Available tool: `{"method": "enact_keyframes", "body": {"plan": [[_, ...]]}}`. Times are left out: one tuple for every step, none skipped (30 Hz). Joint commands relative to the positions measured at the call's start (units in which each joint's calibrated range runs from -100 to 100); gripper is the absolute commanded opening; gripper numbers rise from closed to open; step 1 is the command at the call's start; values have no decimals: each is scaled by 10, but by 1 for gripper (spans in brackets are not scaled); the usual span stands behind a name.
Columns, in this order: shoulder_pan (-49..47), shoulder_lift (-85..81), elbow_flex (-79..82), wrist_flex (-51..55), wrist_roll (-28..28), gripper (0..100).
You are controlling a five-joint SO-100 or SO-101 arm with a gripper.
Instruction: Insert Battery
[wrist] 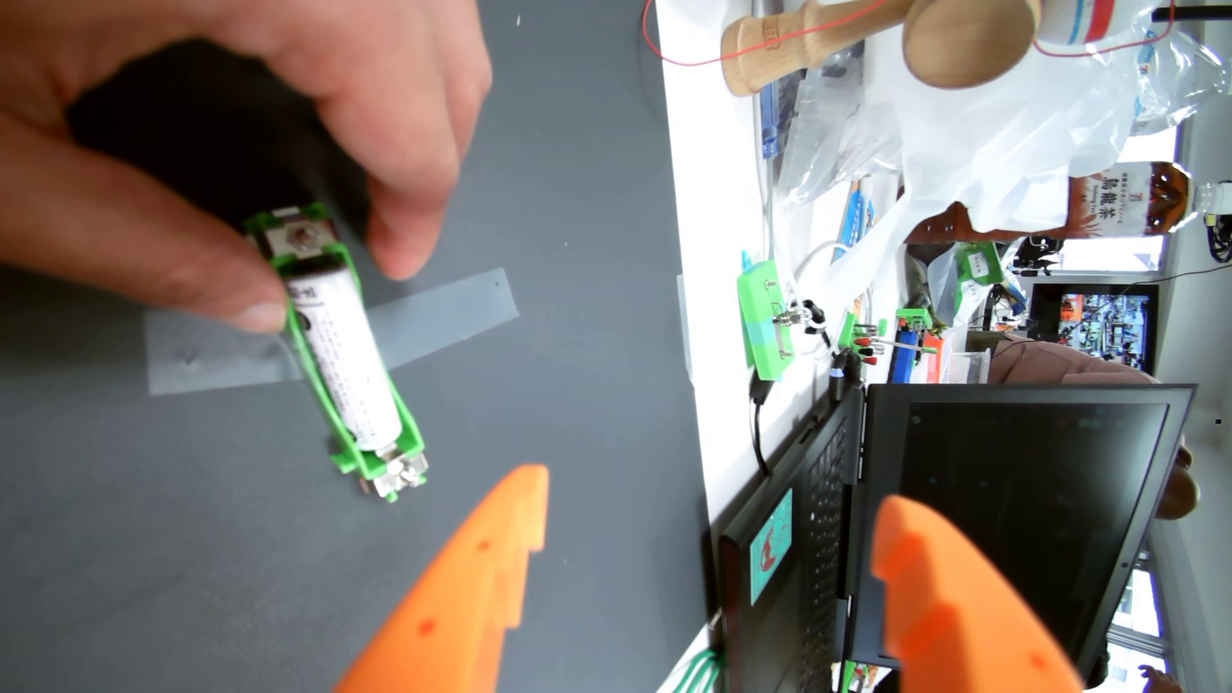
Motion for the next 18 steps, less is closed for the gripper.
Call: {"method": "enact_keyframes", "body": {"plan": [[2,-5,-1,2,2,27],[2,-5,-1,2,2,27],[2,-5,-1,2,2,27],[2,-5,-1,2,2,27],[2,-5,-1,2,2,27],[2,-5,-1,2,2,27],[2,-5,-1,2,2,27],[2,-5,-1,2,2,27],[2,-5,-1,2,2,27],[2,-5,-1,2,2,27],[2,-5,-1,2,2,27],[2,-5,0,2,2,27],[2,-5,2,2,2,27],[2,-5,4,2,2,27],[2,-5,6,2,2,27],[2,-5,8,2,2,27],[2,-5,8,2,2,27],[2,-5,8,2,2,27]]}}
